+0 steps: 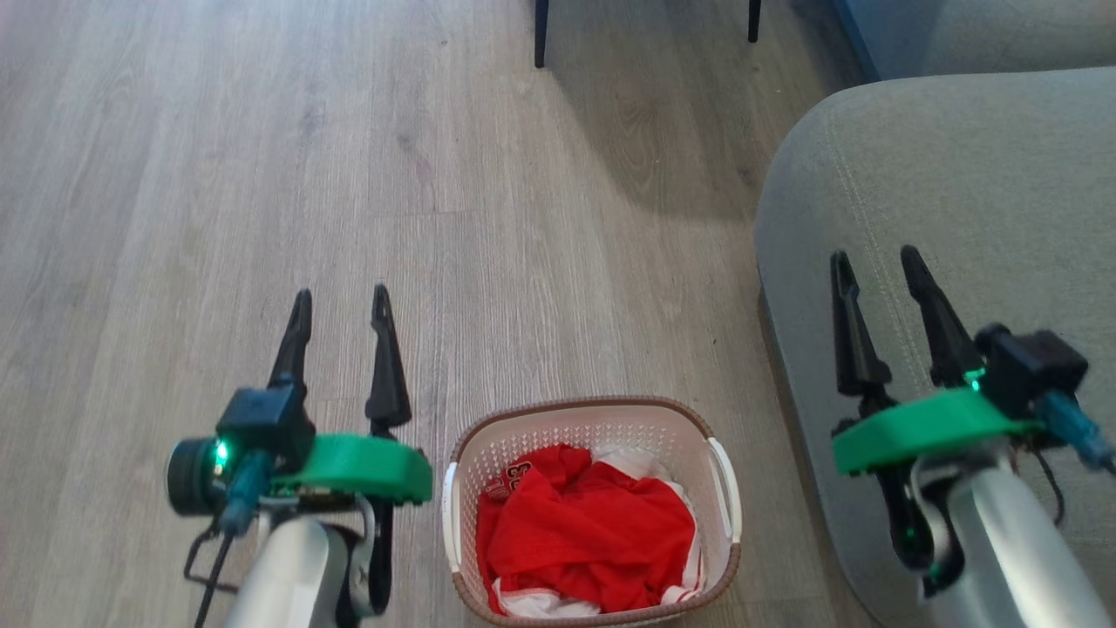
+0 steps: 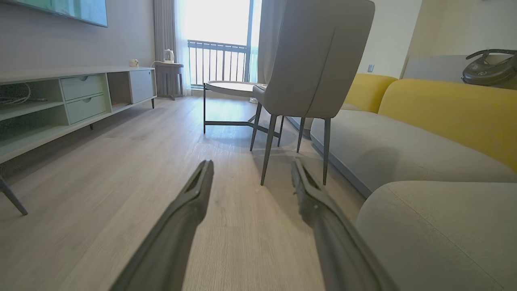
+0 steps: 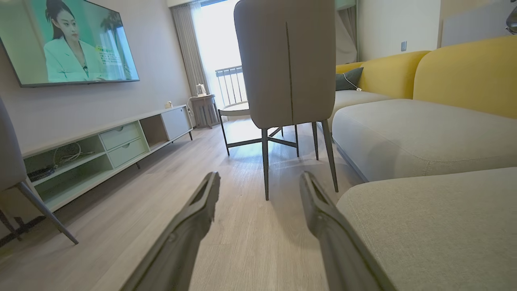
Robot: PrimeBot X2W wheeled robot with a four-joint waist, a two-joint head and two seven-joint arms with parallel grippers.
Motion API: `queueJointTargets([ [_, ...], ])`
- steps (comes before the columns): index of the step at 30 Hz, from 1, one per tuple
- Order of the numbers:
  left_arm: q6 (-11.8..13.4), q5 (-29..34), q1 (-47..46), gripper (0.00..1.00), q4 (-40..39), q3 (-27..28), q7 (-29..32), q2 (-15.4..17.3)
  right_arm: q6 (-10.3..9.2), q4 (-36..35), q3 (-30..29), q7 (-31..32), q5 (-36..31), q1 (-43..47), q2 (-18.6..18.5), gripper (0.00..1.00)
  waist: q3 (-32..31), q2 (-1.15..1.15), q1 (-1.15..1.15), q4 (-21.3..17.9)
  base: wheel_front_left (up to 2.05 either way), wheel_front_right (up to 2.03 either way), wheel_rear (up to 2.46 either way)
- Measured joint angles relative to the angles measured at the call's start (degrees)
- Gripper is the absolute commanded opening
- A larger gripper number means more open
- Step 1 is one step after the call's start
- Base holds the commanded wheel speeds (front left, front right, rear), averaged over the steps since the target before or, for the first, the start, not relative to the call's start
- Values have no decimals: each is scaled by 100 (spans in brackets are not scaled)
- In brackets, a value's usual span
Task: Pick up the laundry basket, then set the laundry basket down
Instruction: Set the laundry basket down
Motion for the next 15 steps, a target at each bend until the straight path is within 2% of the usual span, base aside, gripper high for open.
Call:
queueJointTargets([
  [7,47,-52,335,100,-204,-73,0,-2,0,-96,-152,-1,-325,581,79,100,15,0,0,11,0,0,0],
  [11,-103,9,447,100,-243,-166,0,-2,-1,-121,-169,0,-430,756,202,100,22,0,0,5,0,0,0],
  [15,-133,152,463,100,-192,-175,0,-2,0,-155,-156,0,-604,778,224,100,26,0,0,-16,0,0,0],
])
